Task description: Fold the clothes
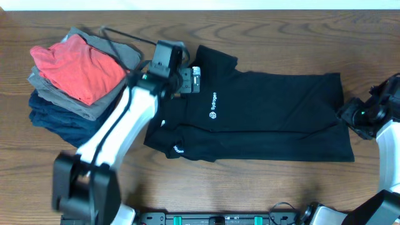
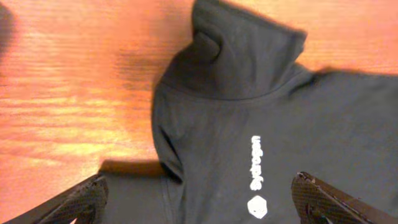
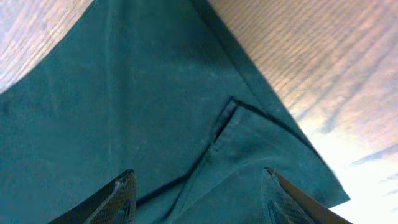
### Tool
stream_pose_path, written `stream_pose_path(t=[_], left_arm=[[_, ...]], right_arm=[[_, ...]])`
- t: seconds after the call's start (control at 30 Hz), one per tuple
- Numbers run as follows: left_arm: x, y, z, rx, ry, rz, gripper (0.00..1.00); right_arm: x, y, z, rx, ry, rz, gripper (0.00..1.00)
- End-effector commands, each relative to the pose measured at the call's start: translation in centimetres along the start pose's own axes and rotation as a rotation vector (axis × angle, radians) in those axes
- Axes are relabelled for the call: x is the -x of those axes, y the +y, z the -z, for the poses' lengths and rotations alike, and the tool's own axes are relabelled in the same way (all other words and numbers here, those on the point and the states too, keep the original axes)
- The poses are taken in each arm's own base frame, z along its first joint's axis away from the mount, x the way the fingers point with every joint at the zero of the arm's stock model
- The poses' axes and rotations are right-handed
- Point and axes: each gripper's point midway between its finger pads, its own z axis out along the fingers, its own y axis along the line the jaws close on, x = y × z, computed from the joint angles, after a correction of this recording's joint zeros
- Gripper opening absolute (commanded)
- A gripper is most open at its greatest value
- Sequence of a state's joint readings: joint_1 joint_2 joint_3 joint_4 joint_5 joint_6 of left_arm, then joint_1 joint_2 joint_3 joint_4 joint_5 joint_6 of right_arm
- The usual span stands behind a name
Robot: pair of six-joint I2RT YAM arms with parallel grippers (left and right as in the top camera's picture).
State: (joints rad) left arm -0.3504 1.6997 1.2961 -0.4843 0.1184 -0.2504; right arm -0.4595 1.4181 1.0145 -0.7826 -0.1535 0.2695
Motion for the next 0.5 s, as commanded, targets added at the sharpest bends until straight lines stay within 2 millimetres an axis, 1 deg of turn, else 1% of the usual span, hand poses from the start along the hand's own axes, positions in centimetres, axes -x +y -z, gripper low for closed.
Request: stream_pose_path(t=[0.0, 0.1, 0.23, 0.37, 0.47], left_arm=[[1.8, -0.5, -2.0, -0.055, 0.045, -0.070, 0.95], [3.2, -0.1, -4.1, -0.042, 0.080, -0.073, 0.95], [5.2, -0.1, -7.7, -0.041, 0.075, -0.079, 0.95], [6.0, -0.1, -10.6, -0.050, 0.039, -0.086, 0.95], [5.8, 0.2, -12.7, -0.053, 0.030, -0.086, 0.93]], right_arm=[[-0.4, 1.1, -0.1, 0.022, 0.011, 0.053, 0.63], [-0.7, 1.5, -0.2, 0.025, 0.021, 0.070, 0.64], [-1.0, 1.7, -0.2, 0.025, 0.030, 0.079, 0.64], [-1.0, 1.7, -0.2, 0.025, 0.030, 0.080, 0.64], [-1.0, 1.7, -0.2, 0.024, 0.033, 0.080, 0.64]])
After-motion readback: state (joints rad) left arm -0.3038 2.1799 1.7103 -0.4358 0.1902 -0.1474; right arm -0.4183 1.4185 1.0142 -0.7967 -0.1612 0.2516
